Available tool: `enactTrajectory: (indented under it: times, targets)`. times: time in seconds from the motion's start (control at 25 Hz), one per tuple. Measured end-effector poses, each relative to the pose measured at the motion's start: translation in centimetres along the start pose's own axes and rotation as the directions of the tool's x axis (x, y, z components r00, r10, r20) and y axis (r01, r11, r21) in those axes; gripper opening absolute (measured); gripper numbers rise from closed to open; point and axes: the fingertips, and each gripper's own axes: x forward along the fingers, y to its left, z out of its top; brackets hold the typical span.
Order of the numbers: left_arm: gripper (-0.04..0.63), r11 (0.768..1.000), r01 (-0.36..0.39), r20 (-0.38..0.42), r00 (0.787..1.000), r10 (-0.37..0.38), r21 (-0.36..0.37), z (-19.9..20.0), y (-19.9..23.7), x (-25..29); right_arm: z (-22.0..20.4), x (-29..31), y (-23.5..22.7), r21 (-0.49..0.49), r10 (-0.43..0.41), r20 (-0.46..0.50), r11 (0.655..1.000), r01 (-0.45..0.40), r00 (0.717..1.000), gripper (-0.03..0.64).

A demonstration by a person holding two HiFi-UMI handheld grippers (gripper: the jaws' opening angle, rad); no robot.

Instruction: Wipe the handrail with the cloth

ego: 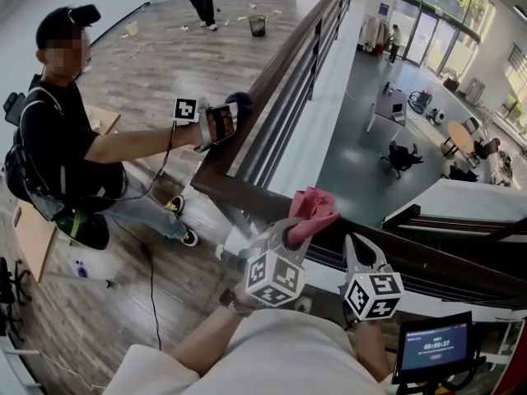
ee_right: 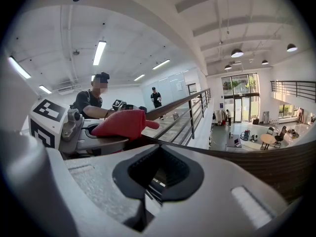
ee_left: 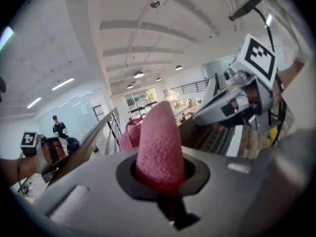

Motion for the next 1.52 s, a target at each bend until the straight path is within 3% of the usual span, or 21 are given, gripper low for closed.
enactTrajectory:
  times: [0.28, 0.72, 1.52]
  targets:
    - [0.038, 1.0, -0.003, 0.012, 1.0, 0.002, 0.006, -0.2, 0.3, -0.1, -0.1, 0.2, 0.2, -0.004, 0.004, 0.0, 1.0, -0.004, 1.0, 0.003]
    - [0.038, 0.997, -0.021, 0.023, 0.999, 0.023, -0.07, -0.6, 2.0, -0.7, 0.3, 0.2, 0.3, -0.01, 0.001, 0.005, 1.0, -0.001, 1.0, 0.003]
    - [0.038, 0.991, -0.075, 0.001, 0.997, 0.075, -0.11, -2.0, 4.6, -1.7, 0.3, -0.1, 0.2, -0.017, 0.002, 0.009, 1.0, -0.002, 1.0, 0.003]
